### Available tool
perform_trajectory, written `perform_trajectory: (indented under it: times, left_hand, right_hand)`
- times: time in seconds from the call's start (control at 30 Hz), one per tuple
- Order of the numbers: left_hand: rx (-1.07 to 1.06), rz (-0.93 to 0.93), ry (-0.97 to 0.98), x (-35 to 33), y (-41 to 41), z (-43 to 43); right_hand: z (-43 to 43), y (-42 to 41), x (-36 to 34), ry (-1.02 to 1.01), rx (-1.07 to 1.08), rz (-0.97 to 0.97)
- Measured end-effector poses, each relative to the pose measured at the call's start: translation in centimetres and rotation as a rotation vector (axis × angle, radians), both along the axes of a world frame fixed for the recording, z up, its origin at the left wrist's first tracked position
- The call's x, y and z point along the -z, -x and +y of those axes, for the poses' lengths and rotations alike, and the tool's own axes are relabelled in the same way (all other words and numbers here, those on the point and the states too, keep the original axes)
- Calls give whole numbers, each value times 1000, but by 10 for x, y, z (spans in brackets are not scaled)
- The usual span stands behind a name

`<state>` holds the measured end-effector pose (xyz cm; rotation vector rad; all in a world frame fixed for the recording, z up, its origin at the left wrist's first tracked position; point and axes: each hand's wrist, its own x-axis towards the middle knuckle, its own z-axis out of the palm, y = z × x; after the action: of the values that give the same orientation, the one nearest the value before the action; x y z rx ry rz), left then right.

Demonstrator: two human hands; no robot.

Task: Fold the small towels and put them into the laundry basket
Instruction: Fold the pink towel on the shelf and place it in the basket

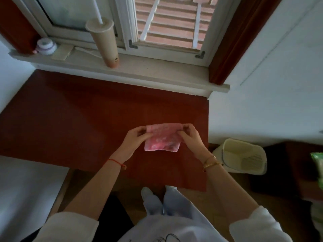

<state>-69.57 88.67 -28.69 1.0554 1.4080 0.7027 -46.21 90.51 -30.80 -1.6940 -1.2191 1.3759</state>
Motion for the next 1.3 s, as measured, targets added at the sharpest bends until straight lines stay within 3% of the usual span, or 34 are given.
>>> perform_trajectory:
  times: [0.17,0.3,0.4,0.53,0.7,0.83,1.1,1.3]
  left_hand:
    - [67,-232,61,-28,-77,3]
    - [160,-398,129,-39,-154,-5]
    - [246,-443,157,-42,-222,-21]
    - [265,-488,261,-38,-321,-48]
    - [230,-459,359,-26,-430,-75]
    - [211,-396,442,-13,-489,-79]
    - [177,-314,513,39,-559,-30]
    - [85,-283,531,110,-602,24]
  right_hand:
    - [-33,-72,-19,-12,215,252]
    - [-67,-142,-35,-71,284,322]
    - [-95,-204,-43,-140,315,204]
    - [-130,-300,-44,-157,312,-127]
    - [-162,-401,-36,-135,308,-253]
    - [-160,-453,-21,-3,323,-196]
    - [-105,-519,37,199,286,-61]
    - [-41,-562,115,288,265,-100]
